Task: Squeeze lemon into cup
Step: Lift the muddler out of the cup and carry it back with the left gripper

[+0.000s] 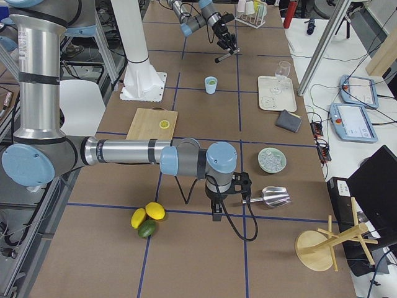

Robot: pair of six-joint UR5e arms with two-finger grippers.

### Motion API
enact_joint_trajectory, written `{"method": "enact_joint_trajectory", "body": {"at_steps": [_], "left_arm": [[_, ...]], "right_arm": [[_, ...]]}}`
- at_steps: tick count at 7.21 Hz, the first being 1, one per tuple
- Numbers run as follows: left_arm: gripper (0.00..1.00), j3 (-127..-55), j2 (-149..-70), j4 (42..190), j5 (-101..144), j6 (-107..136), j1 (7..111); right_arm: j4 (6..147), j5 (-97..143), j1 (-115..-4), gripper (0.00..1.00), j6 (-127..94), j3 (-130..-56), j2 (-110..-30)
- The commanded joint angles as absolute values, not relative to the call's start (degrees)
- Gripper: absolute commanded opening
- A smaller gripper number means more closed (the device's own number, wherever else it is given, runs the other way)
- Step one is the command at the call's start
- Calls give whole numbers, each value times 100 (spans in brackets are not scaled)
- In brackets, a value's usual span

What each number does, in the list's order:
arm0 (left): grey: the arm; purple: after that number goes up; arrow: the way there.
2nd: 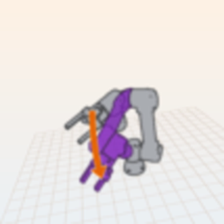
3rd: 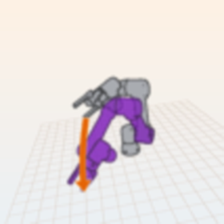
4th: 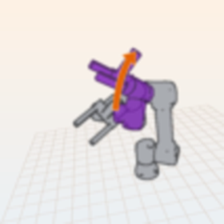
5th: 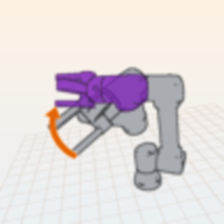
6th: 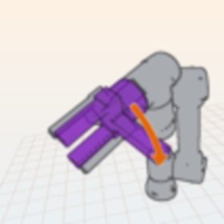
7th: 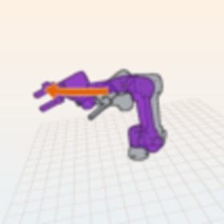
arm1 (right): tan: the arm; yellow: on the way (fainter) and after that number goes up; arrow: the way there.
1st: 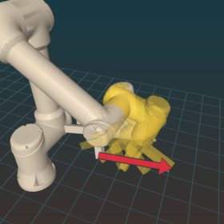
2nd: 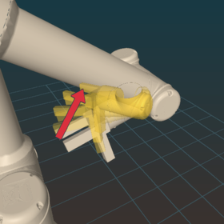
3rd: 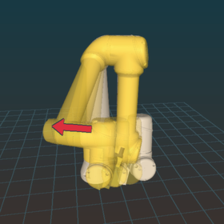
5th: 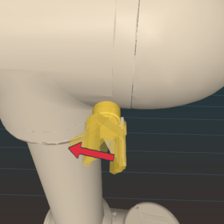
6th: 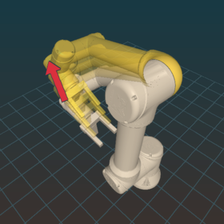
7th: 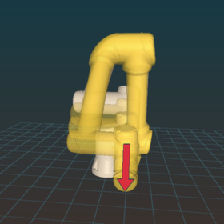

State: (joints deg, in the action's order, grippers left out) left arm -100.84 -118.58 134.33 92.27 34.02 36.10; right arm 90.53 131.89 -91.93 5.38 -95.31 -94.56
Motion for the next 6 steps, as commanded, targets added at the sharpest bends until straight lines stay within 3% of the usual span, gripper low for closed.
{"method": "enact_joint_trajectory", "body": {"at_steps": [1, 3, 6], "left_arm": [[0, -10449, -11804, 11190, 10489, 3418, 4391], [0, -10679, -11568, 9726, 10529, 3847, 4614], [0, -9970, -10997, 9571, 10529, 5378, 4553]], "right_arm": [[8499, 13271, -9193, 100, 510, -9132, -9378], [8525, 13455, -9185, 100, 292, -9176, -9326], [8525, 13456, -9185, 100, 193, -9141, -9220]]}}
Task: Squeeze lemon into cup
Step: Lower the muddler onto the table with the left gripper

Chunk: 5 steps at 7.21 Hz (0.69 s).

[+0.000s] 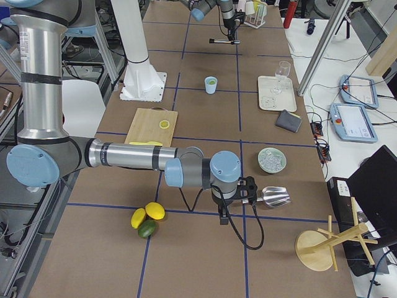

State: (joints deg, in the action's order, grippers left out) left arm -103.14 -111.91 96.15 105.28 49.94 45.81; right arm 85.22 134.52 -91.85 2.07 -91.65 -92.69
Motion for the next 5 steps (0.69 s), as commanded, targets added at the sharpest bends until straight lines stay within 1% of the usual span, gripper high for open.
{"method": "enact_joint_trajectory", "body": {"at_steps": [1, 2, 5], "left_arm": [[0, -9828, -10856, 9597, 10529, 5344, 4553], [0, -9809, -10637, 9624, 10521, 5265, 4553], [0, -9625, -10468, 9833, 10512, 5089, 4544]], "right_arm": [[8525, 13456, -9176, 100, 193, -9149, -9211], [8517, 13456, -9184, 100, 193, -9141, -9211], [8534, 13456, -9185, 100, 193, -9132, -9150]]}}
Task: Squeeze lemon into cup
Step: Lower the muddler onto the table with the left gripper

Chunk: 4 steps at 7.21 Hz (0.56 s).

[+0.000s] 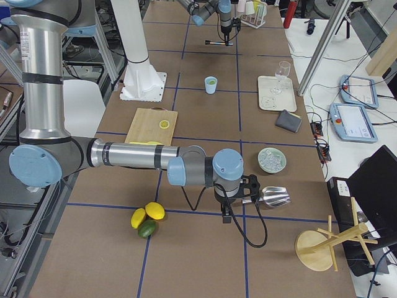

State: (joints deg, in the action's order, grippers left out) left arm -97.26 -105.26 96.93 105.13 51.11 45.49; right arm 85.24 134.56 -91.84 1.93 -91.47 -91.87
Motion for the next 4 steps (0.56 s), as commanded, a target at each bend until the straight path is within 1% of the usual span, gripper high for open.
{"method": "enact_joint_trajectory", "body": {"at_steps": [1, 3, 4], "left_arm": [[0, -9450, -10468, 10105, 10520, 5089, 4544], [0, -9299, -10477, 10362, 10520, 5080, 4535], [32, -9290, -10485, 10362, 10521, 5080, 4526]], "right_arm": [[8534, 13456, -9185, 100, 193, -9132, -9132], [8534, 13456, -9185, 100, 193, -9132, -9132], [8534, 13456, -9185, 100, 193, -9132, -9132]]}}
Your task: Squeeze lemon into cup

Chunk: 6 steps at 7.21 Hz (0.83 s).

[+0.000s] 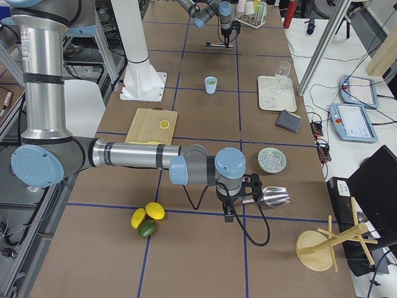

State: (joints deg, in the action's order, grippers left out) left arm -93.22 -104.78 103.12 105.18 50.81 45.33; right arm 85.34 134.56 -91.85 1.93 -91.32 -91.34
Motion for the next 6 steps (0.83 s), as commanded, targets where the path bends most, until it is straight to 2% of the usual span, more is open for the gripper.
{"method": "enact_joint_trajectory", "body": {"at_steps": [1, 4, 6], "left_arm": [[99, -9307, -10503, 10362, 10521, 5080, 4526], [100, -9762, -10512, 10266, 10564, 4915, 4631], [100, -10350, -10363, 9673, 10643, 3401, 5584]], "right_arm": [[8543, 13447, -9176, 100, 193, -9123, -9114], [8543, 13456, -9176, 100, 193, -9123, -9114], [8534, 13456, -9184, 100, 193, -9132, -9114]]}}
